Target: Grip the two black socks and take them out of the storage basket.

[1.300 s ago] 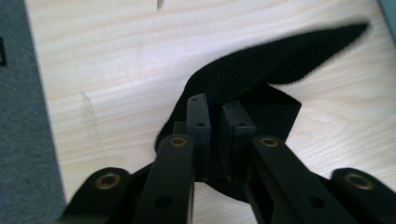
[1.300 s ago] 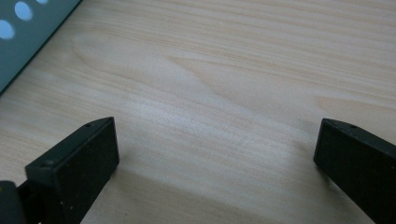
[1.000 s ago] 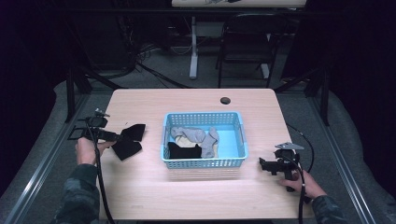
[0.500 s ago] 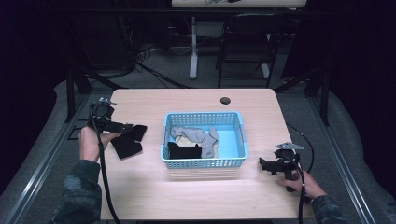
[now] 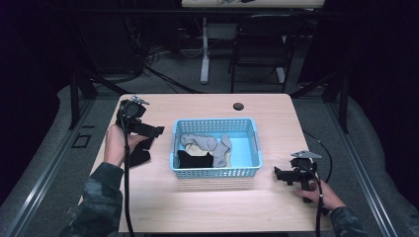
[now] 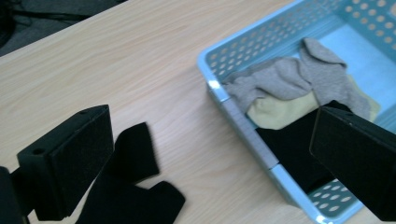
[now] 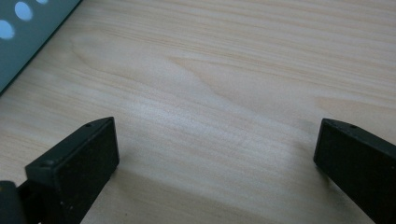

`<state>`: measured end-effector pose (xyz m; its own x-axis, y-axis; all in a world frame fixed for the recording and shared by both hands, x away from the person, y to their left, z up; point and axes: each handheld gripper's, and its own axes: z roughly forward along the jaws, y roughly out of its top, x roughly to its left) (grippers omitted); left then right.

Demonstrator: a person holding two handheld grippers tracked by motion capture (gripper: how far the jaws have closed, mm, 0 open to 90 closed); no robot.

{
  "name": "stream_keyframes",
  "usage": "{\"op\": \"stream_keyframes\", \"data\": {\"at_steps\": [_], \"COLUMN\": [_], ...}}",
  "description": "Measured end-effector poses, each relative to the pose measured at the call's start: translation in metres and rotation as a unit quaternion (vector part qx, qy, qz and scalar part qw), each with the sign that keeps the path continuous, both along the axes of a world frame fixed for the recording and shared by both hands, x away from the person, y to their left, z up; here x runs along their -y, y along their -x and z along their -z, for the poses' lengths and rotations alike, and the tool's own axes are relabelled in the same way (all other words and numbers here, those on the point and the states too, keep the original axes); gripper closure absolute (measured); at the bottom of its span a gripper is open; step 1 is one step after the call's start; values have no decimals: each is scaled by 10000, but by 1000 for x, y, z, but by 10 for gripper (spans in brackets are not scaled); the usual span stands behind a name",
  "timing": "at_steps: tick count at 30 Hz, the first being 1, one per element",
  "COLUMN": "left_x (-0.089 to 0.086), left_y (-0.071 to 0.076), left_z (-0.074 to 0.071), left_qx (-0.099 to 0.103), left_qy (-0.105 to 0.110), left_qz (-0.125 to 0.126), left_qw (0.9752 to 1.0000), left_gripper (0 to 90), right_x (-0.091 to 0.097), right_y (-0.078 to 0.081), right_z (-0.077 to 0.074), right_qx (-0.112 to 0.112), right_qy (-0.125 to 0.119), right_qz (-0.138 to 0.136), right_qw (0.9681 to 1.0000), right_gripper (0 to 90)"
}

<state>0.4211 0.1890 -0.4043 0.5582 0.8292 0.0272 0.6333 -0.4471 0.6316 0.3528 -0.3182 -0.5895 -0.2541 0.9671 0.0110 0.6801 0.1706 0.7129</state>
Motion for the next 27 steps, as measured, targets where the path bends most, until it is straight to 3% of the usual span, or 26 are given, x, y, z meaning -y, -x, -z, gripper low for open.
{"op": "stream_keyframes", "data": {"at_steps": [14, 20, 26, 27], "left_x": [57, 87, 105, 112], "left_y": [-10, -15, -15, -15], "left_z": [18, 35, 48, 53], "left_qx": [-381, -623, -793, -870], "left_qy": [-158, -266, -343, -417], "left_qz": [525, 768, 899, 957], "left_qw": [9978, 9947, 9922, 9907], "left_gripper": [0, 0, 0, 0], "right_x": [0, 0, 0, 0], "right_y": [0, 0, 0, 0], "right_z": [0, 0, 0, 0], "right_qx": [-3, 1, -1, -2], "right_qy": [1, -2, -2, 1], "right_qz": [1, 1, 0, -2], "right_qw": [10000, 10000, 10000, 10000], "right_gripper": [0, 0, 0, 0]}}
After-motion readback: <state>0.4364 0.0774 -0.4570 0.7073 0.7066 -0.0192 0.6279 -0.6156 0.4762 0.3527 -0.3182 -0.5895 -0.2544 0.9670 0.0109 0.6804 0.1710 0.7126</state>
